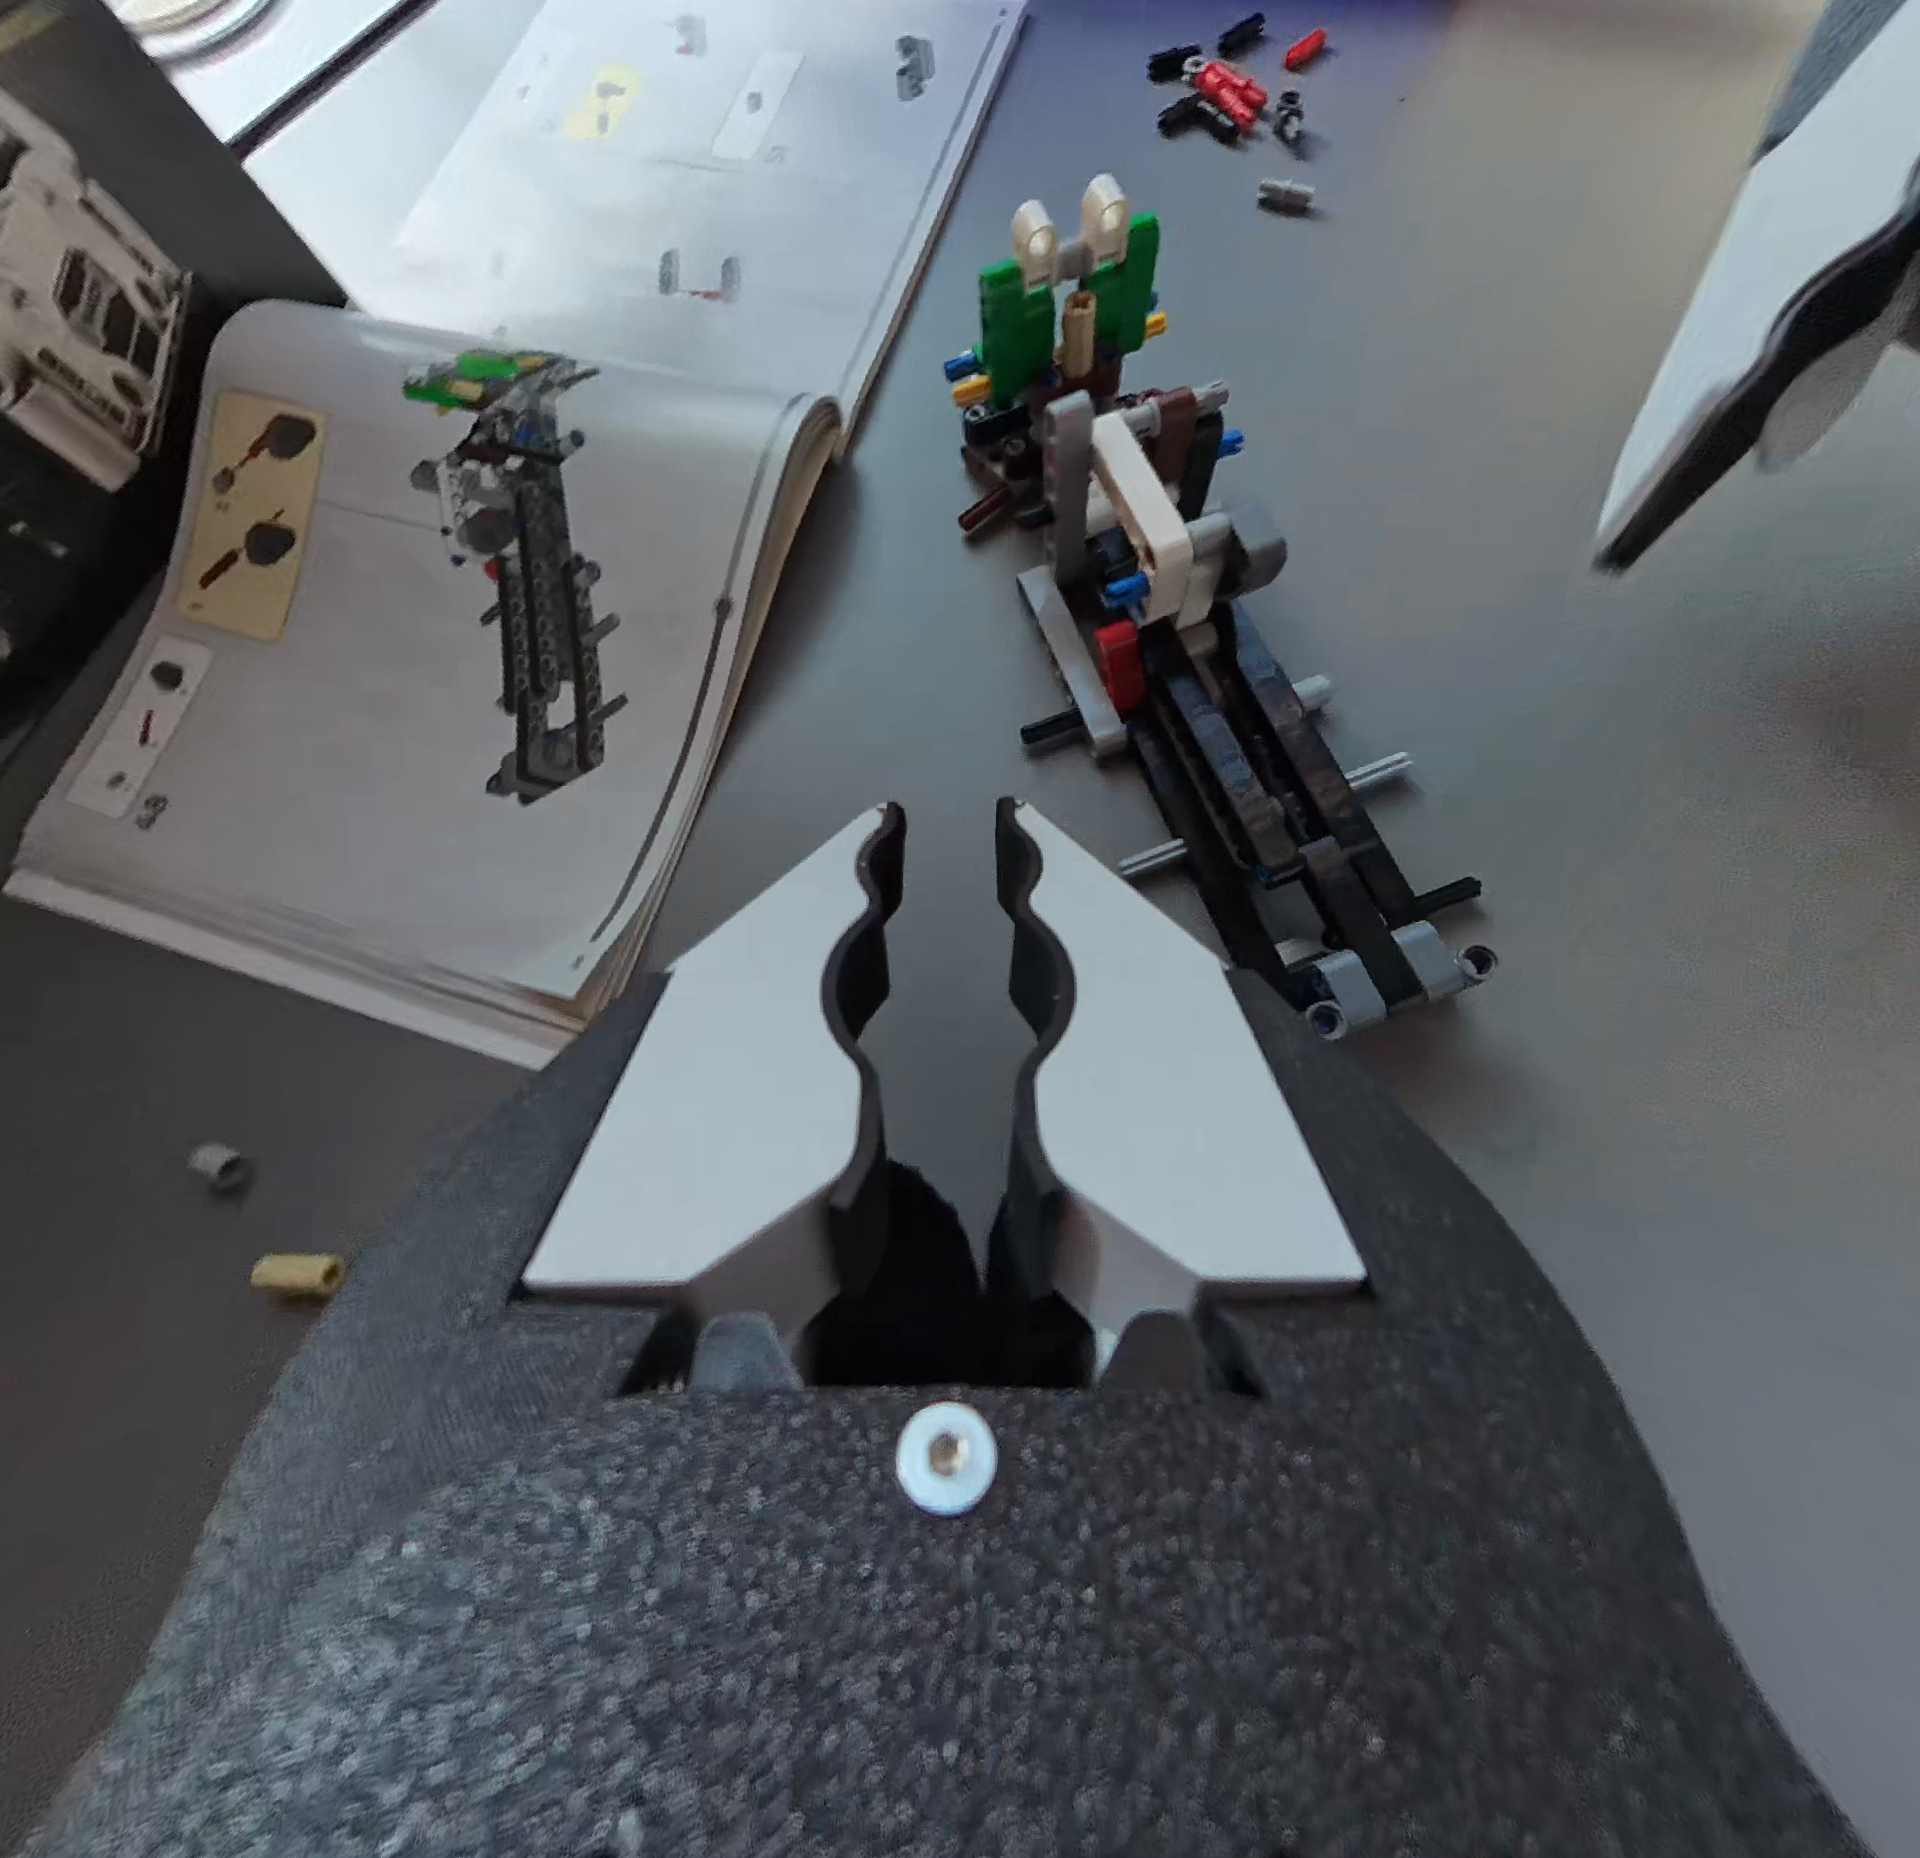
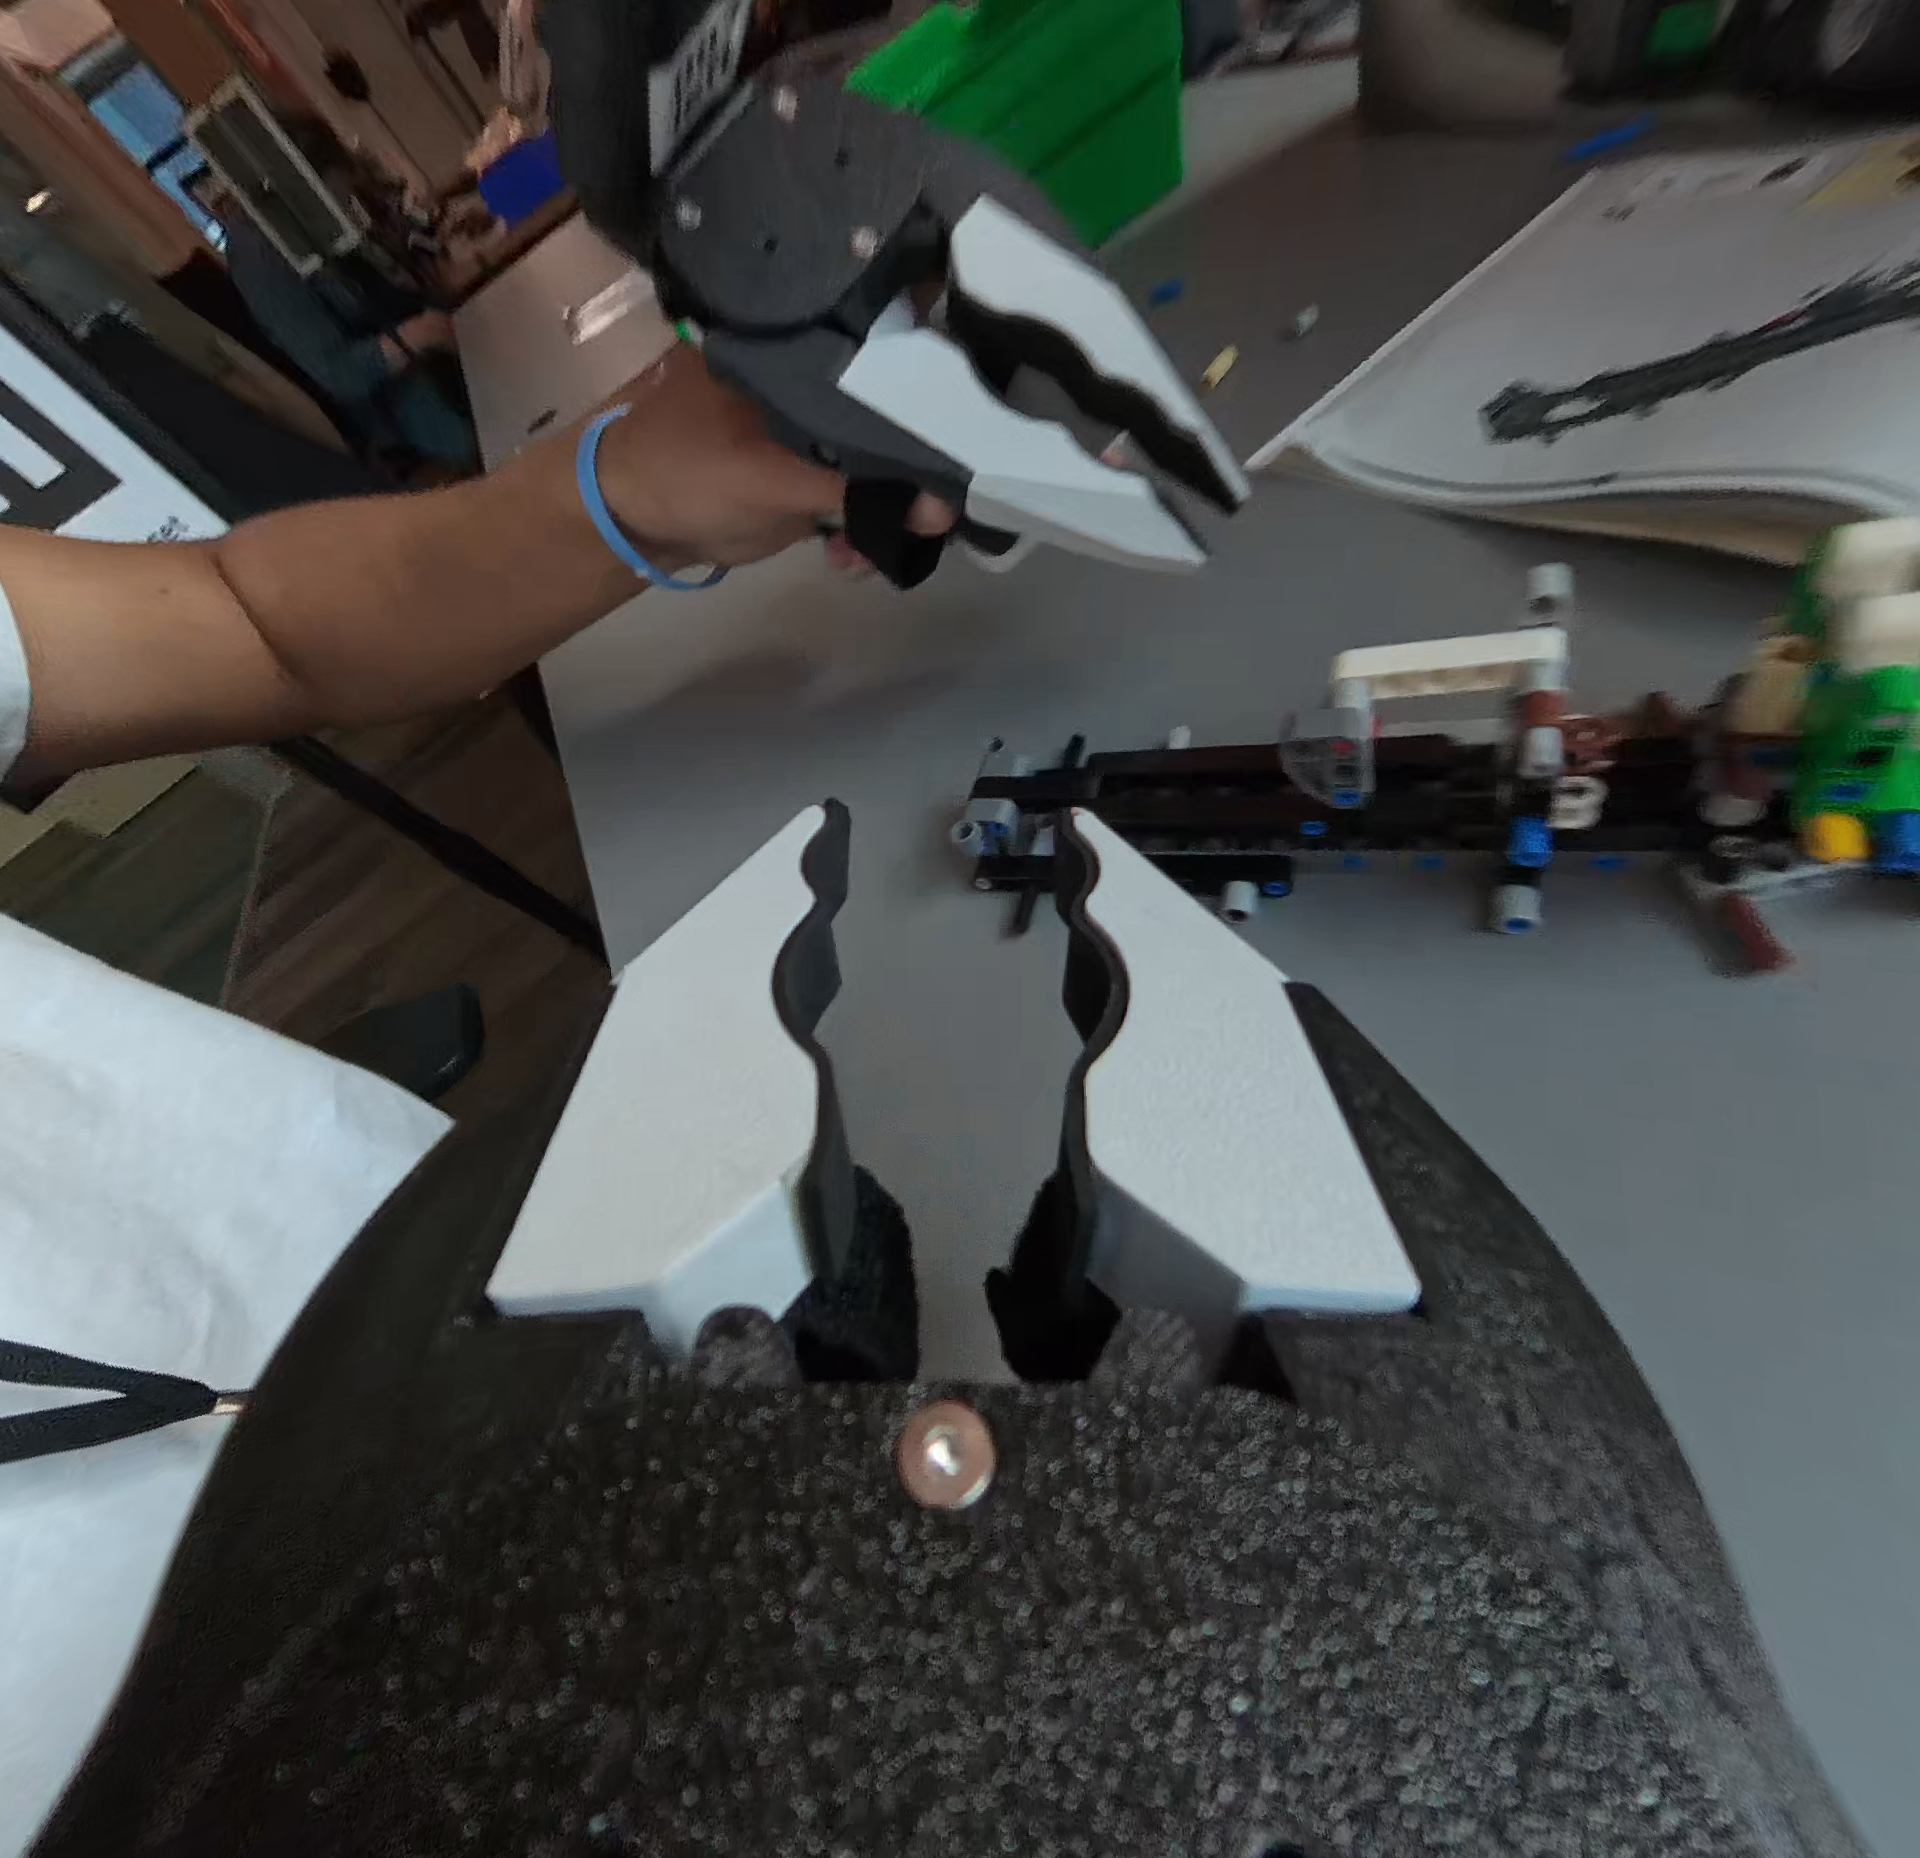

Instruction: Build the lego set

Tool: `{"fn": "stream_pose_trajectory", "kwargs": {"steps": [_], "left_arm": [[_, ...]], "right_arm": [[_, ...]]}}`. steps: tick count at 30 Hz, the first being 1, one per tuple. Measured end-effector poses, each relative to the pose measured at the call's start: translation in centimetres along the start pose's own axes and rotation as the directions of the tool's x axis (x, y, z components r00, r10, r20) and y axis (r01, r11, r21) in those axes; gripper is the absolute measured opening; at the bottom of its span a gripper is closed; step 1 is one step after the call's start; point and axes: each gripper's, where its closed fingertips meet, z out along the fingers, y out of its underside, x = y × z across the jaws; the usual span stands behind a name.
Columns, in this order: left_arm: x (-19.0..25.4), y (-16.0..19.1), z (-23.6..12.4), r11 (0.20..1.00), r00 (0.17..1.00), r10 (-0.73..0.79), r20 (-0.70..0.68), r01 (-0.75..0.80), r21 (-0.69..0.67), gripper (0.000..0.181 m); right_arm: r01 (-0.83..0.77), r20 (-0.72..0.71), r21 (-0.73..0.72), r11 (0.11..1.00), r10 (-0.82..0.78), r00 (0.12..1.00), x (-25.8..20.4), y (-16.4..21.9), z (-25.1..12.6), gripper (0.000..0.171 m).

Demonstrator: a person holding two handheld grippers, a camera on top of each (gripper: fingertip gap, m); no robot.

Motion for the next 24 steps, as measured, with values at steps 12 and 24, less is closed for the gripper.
{"fn": "stream_pose_trajectory", "kwargs": {"steps": [12, 24], "left_arm": [[-0.7, 1.0, -2.3, 0.92, 0.93, -0.33, 0.164, 0.278, 0.277, 0.021], [-1.8, 1.1, -4.3, 0.886, 0.888, -0.385, 0.252, 0.279, 0.369, 0.02]], "right_arm": [[0.094, -0.494, 0.042, 0.995, -0.061, 0.868, 12.4, 0.4, -12.3, 0.032], [0.062, -0.586, -0.077, 0.995, -0.096, 0.804, 18.7, 1.1, -12.7, 0.03]]}}
